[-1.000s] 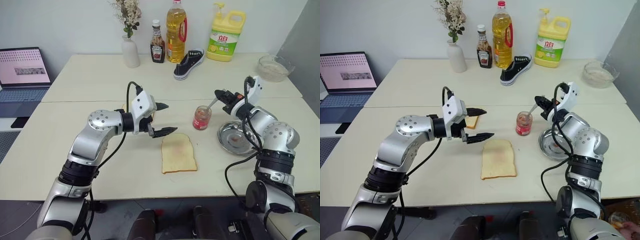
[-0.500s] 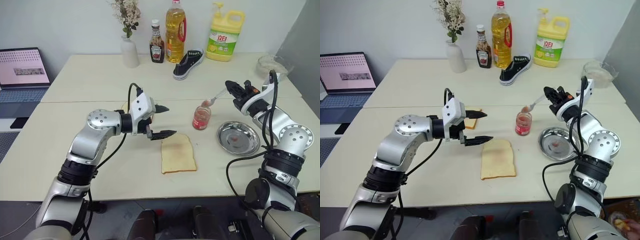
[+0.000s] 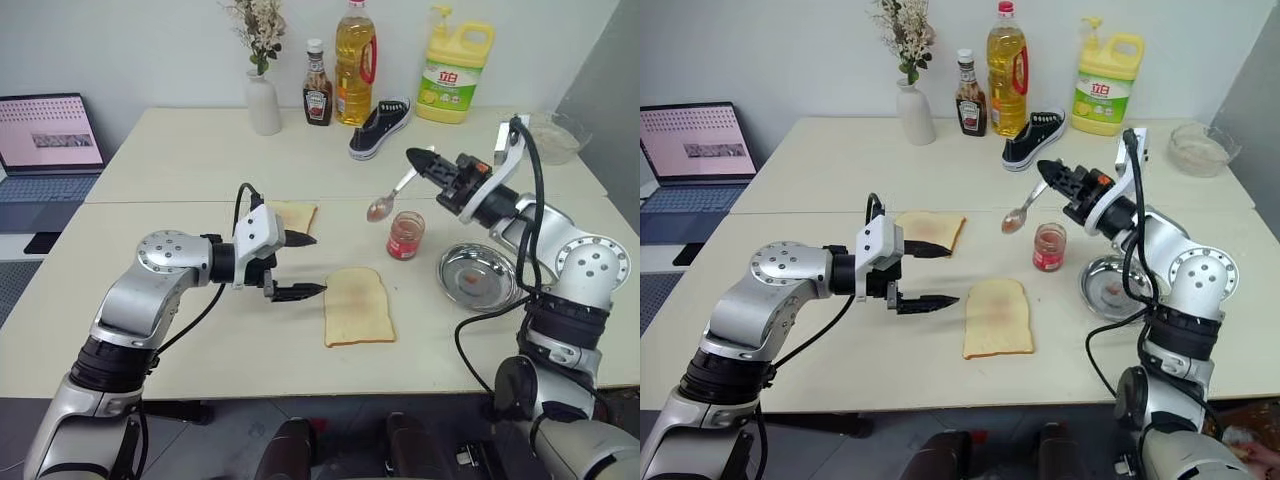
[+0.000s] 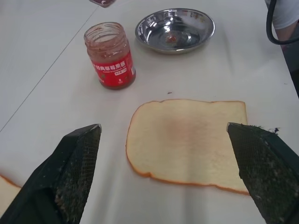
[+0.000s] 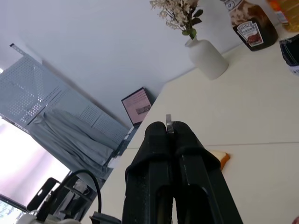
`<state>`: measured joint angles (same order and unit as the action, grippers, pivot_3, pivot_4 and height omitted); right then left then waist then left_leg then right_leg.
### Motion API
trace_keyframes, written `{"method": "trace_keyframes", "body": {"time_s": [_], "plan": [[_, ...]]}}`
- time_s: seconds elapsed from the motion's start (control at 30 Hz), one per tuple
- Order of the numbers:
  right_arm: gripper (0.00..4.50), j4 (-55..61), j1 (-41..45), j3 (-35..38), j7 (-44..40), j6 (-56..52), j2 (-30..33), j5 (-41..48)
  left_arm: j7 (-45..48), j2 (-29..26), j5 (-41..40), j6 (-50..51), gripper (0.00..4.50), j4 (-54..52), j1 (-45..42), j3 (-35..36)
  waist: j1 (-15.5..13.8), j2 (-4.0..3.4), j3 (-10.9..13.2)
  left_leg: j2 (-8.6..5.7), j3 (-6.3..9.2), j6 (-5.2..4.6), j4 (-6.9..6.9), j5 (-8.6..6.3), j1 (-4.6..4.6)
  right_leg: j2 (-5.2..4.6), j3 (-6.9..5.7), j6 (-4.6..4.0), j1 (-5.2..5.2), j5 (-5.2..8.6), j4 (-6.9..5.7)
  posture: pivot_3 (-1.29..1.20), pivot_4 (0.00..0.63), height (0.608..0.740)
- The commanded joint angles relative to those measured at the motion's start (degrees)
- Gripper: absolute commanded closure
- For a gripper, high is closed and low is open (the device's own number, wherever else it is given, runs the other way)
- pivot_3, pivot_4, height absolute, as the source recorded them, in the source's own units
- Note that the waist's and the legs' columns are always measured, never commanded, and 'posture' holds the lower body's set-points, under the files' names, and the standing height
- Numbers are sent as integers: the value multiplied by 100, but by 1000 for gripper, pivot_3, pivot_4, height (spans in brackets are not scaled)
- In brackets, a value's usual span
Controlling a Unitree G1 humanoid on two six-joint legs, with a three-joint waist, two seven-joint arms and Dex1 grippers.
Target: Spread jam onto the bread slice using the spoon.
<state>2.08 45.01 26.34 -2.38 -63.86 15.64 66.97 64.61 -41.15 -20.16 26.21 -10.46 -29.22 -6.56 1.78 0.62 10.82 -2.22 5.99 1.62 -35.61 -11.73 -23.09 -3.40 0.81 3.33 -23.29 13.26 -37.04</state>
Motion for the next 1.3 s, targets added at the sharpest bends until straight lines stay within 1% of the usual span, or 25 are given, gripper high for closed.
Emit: {"method": "trace_keyframes", "body": {"time_s": [0.03,0.13,0.23,0.37,0.53,0.67,0.8,1.0,1.13,1.2,1.3], "plan": [[4481,-222,146,154,-220,356,422,-183,-92,-2,-97,35,0,-222,7,137,-1,0,0,0,0,0,1,0,0,0,0,0,0,0,1,0,150,740],[4481,-461,81,72,-443,594,727,-479,-119,35,-63,-30,0,-165,-56,103,6,0,0,0,-4,0,2,0,0,0,1,0,-1,0,2,0,150,740],[4481,-521,-48,-183,-719,821,953,-920,-110,131,-81,-60,0,-129,-154,43,7,0,0,1,-5,0,4,0,1,1,1,0,-1,1,1,0,150,740],[4481,-431,-137,-522,-985,1029,987,-1319,-100,261,-40,-94,0,-60,-274,-40,25,1,1,2,-7,-1,6,0,2,2,2,0,-1,1,1,0,150,740],[4481,-295,-180,-792,-1021,1176,789,-1624,-112,382,-23,-114,0,-7,-383,-90,20,1,1,2,-6,-1,6,0,1,3,3,0,-2,1,1,0,150,740],[4481,-153,-326,-1327,-1300,1490,895,-2256,-124,406,-19,-102,0,-52,-371,-87,11,1,1,1,-5,-1,6,0,1,2,2,0,-2,1,2,0,150,740],[4481,29,-438,-1937,-1691,2006,1148,-3027,-151,389,-41,-69,0,-148,-299,-74,10,1,1,0,-4,0,6,0,1,2,1,1,-2,1,3,0,150,740],[4481,148,-444,-2613,-2116,2785,1308,-4019,-197,369,-53,-34,0,-225,-231,-50,12,2,1,1,-2,0,6,0,2,2,0,1,-2,1,3,0,150,740],[4481,194,-538,-2963,-2316,3269,1326,-4575,-237,374,-57,-26,0,-279,-182,-34,8,3,2,0,-2,0,6,0,1,2,0,1,-2,1,4,0,150,740],[4481,206,-672,-3258,-2451,3669,1378,-4998,-262,383,-61,-20,0,-302,-166,-27,8,3,2,0,-1,0,6,0,1,2,0,1,-2,1,5,0,150,740],[4481,89,-928,-3451,-2519,4238,1336,-5432,-303,386,-65,-24,0,-328,-143,-21,7,3,2,0,0,0,6,-1,2,2,-1,1,-2,1,5,0,150,740]]}}
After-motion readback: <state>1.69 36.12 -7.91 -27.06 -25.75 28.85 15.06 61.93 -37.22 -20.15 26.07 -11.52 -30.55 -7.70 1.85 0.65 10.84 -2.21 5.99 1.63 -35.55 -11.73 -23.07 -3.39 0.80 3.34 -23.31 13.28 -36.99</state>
